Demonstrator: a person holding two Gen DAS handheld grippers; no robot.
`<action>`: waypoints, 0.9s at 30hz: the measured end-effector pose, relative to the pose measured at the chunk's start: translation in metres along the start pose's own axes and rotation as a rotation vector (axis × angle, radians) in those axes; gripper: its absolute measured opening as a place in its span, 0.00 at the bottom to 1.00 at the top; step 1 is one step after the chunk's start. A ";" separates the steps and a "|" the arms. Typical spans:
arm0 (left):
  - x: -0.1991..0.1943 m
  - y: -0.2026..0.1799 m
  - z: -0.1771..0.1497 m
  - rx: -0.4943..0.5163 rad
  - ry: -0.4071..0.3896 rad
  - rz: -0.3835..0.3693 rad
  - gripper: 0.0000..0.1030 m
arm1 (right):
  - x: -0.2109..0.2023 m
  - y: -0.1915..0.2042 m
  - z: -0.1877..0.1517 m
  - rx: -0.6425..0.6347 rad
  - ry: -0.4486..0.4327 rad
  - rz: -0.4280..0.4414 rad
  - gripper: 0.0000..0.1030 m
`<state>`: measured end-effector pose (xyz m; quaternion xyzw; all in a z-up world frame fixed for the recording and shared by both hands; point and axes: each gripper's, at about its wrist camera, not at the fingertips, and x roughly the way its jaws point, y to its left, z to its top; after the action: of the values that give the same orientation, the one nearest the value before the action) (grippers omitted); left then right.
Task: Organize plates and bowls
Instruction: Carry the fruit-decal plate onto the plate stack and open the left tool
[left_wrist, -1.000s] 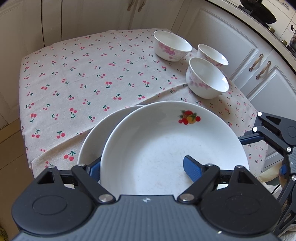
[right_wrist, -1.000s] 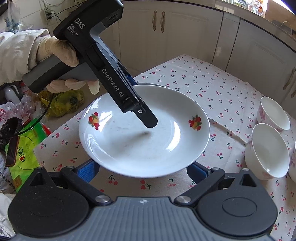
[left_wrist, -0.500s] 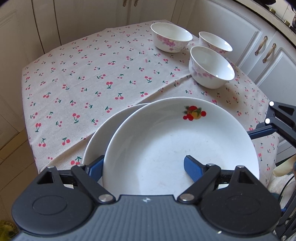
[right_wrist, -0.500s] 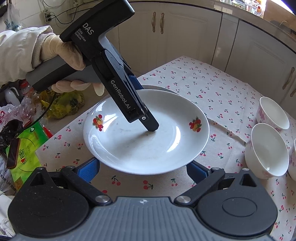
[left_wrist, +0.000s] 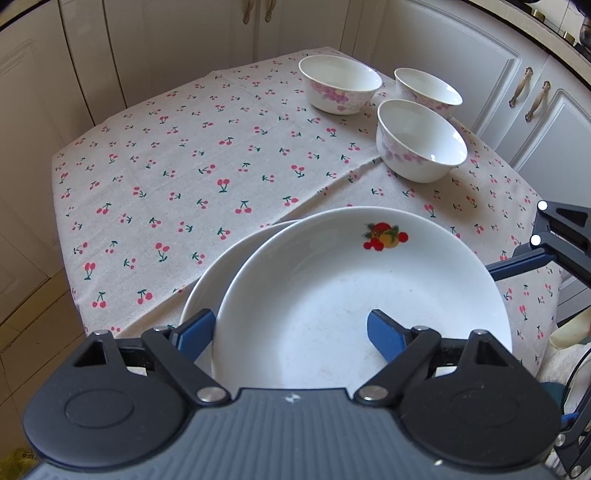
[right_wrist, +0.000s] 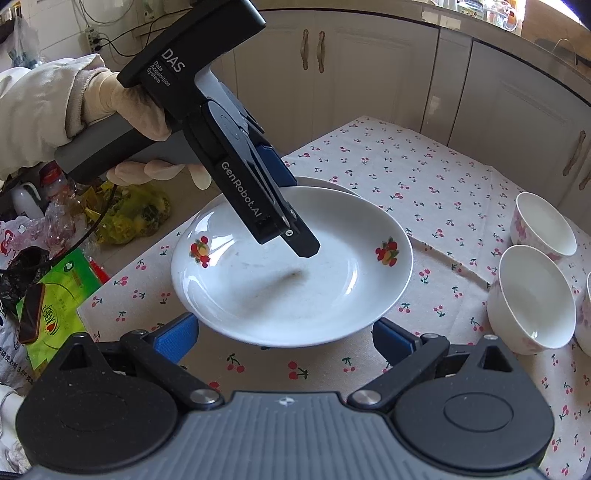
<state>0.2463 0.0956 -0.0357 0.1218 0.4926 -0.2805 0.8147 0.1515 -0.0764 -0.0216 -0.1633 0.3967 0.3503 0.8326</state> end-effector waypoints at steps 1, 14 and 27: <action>-0.001 0.000 0.000 0.001 -0.002 0.004 0.86 | 0.000 0.000 0.000 -0.001 -0.001 -0.003 0.99; -0.007 0.008 -0.003 -0.008 -0.025 0.033 0.87 | -0.003 0.004 0.001 -0.042 -0.028 -0.057 1.00; -0.030 -0.004 -0.009 -0.005 -0.160 0.070 0.87 | -0.022 -0.021 -0.015 0.011 -0.088 -0.204 1.00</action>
<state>0.2265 0.1064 -0.0133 0.1143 0.4218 -0.2595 0.8612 0.1486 -0.1098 -0.0140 -0.1829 0.3428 0.2682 0.8815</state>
